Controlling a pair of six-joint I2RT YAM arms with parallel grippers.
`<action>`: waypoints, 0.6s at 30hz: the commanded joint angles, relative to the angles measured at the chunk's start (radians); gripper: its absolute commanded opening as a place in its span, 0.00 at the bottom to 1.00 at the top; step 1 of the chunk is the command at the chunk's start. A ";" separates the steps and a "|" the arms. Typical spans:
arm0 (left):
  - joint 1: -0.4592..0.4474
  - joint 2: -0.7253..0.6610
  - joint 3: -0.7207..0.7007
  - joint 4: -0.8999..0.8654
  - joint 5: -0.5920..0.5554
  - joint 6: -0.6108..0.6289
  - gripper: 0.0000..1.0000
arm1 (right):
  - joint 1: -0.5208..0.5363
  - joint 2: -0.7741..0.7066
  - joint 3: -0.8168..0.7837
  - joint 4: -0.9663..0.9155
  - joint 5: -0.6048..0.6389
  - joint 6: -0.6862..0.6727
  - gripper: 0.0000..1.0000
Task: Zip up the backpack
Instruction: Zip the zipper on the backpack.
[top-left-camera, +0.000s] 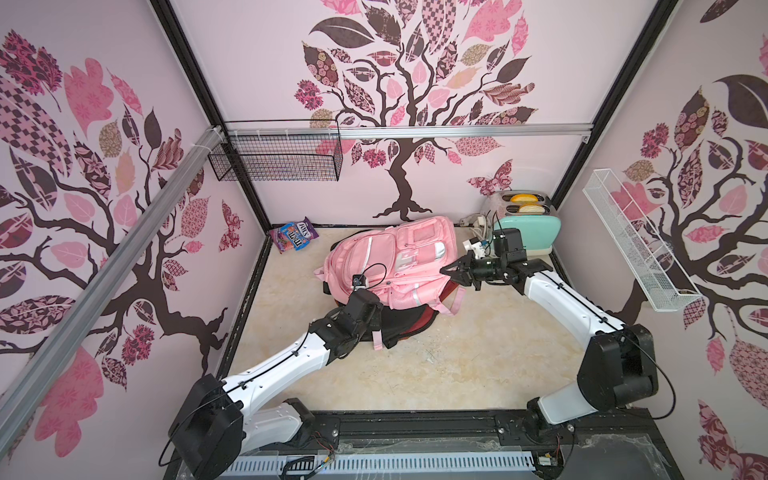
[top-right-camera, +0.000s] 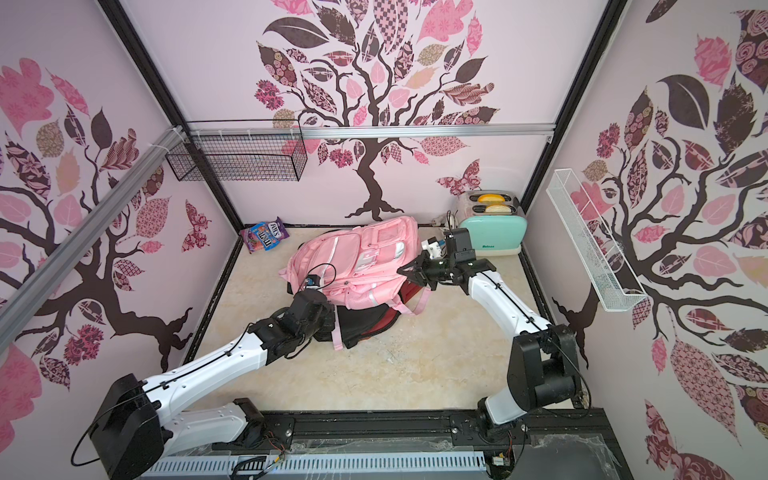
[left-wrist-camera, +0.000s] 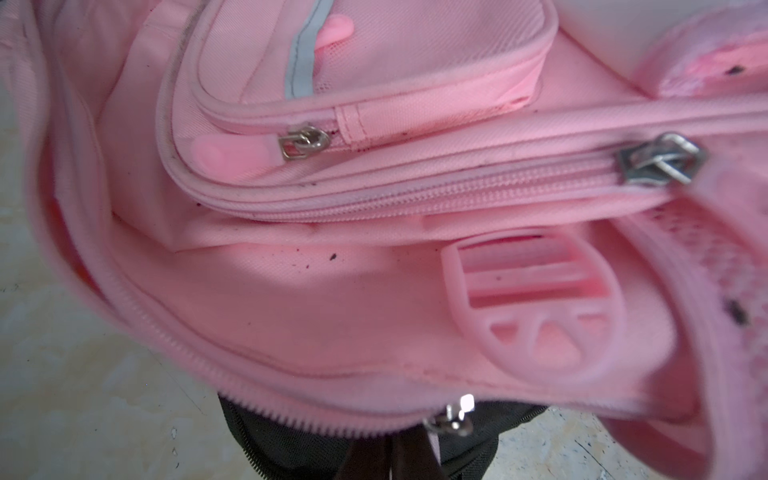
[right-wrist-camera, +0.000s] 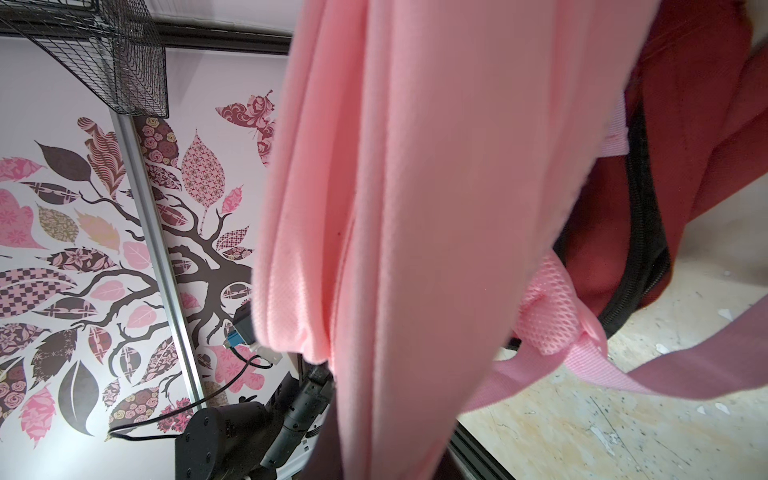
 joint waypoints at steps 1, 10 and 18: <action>0.044 -0.046 -0.018 0.024 0.096 -0.003 0.00 | -0.019 -0.019 0.036 0.044 0.045 -0.090 0.00; 0.118 -0.073 -0.042 0.018 0.414 -0.056 0.00 | -0.019 0.029 0.070 -0.035 0.141 -0.164 0.00; 0.107 -0.084 -0.081 0.020 0.467 -0.070 0.12 | -0.019 0.034 0.072 -0.038 0.135 -0.160 0.00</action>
